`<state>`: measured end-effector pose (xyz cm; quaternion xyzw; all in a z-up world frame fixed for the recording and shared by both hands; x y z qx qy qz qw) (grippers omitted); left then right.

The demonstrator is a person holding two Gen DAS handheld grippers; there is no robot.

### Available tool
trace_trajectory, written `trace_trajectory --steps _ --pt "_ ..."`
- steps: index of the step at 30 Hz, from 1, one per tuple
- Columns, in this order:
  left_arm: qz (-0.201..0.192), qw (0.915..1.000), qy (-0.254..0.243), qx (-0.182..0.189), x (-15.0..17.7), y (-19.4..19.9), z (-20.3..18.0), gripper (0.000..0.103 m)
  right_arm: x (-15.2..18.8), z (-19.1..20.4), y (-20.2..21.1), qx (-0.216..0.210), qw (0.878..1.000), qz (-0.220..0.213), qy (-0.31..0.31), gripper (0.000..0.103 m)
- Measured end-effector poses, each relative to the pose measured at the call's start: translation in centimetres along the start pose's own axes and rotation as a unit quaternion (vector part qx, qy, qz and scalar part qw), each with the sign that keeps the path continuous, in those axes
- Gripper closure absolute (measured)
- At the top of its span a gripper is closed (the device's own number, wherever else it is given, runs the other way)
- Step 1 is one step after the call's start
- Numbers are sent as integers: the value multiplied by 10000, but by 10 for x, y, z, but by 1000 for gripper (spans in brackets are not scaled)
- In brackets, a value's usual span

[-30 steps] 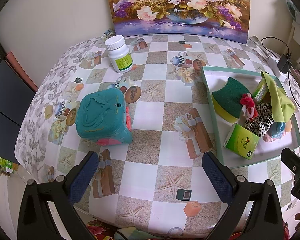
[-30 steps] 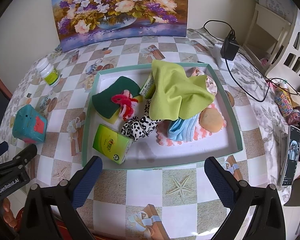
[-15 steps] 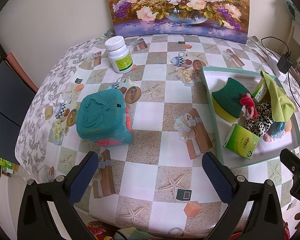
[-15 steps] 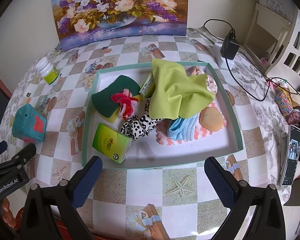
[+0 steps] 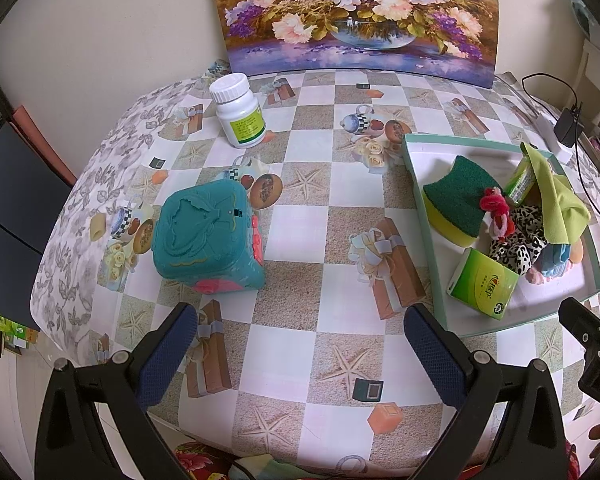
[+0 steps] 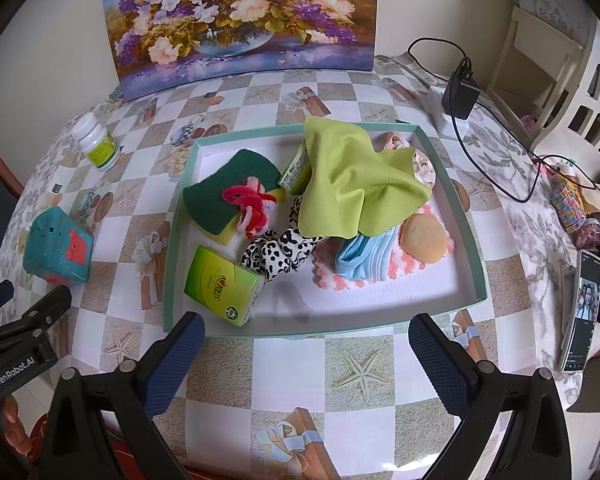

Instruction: Organize soft objects

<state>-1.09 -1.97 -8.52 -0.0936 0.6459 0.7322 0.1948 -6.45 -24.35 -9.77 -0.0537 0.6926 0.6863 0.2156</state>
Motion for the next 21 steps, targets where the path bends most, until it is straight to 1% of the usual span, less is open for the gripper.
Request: trace_trajectory --steps 21 --pt "-76 10000 32 -24 -2 3 1 0 0 0 0 1 10000 -1 3 0"
Point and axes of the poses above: each gripper's, at about its wrist camera, not at the fingertips, and y roughly against the way its jaws point, z to its left, x to its underside, the point moved 10 cm from there along -y, roughly the way its jaws point, and after that the axes turned 3 degrees about z, right-handed, at the moved point
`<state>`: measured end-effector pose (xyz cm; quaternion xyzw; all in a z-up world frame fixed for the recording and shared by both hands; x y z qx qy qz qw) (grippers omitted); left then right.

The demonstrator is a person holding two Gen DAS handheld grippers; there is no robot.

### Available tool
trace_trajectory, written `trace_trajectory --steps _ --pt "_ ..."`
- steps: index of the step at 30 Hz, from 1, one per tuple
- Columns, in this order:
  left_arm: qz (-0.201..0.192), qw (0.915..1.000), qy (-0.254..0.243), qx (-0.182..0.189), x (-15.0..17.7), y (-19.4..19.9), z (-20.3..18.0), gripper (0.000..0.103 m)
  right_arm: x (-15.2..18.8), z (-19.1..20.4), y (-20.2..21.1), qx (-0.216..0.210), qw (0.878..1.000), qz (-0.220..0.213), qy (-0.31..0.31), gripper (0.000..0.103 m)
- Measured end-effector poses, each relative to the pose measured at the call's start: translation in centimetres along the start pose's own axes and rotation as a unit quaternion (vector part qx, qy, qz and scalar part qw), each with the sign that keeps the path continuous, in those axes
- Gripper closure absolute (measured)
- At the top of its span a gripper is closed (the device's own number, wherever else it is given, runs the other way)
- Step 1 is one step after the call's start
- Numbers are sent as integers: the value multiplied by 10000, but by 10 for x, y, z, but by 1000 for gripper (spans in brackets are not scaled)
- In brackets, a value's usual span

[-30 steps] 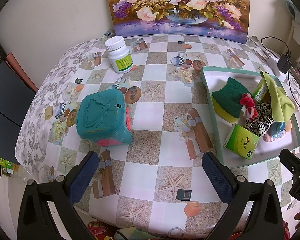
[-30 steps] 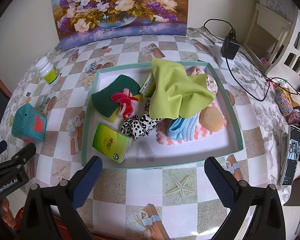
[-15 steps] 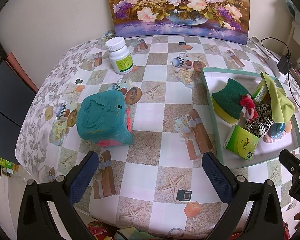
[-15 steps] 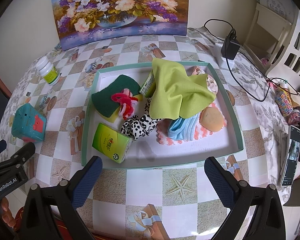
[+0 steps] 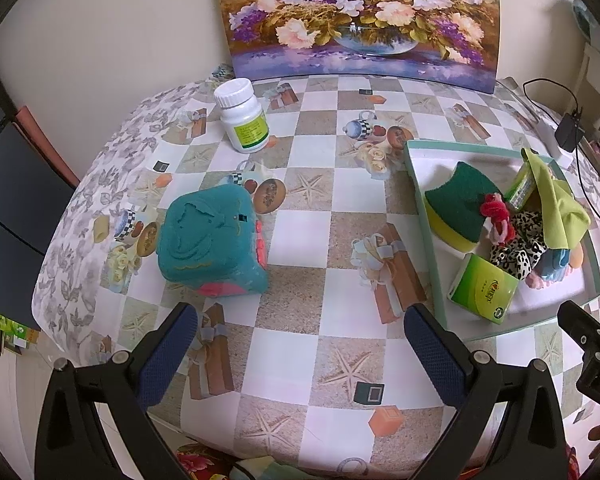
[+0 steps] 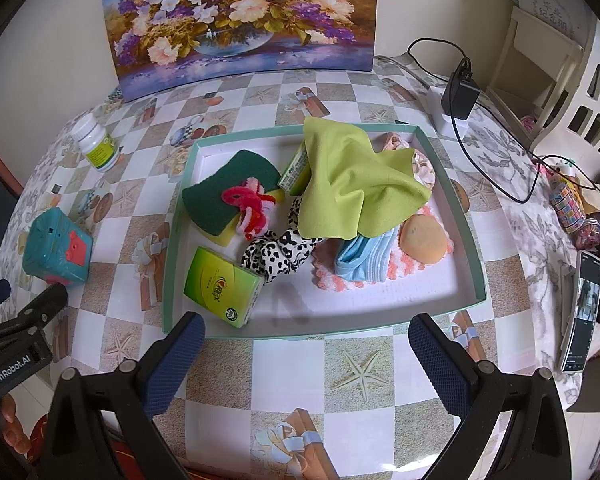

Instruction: Organize soft objects

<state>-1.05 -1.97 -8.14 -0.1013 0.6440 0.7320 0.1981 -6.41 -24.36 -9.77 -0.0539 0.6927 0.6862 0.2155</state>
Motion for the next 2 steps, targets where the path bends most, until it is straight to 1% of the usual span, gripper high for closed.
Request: trace_trajectory --steps 2 --pt "5 10000 0 11 0 0 -1 0 0 0 0 1 10000 0 -4 0"
Point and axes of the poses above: each gripper's, at about its wrist camera, not at the fingertips, and y roughly against the way its jaws point, z to its left, x to its underside, the point moved 10 cm from there along -y, roughly the way its jaws point, and after that the axes turned 3 degrees about z, right-handed, at the moved point
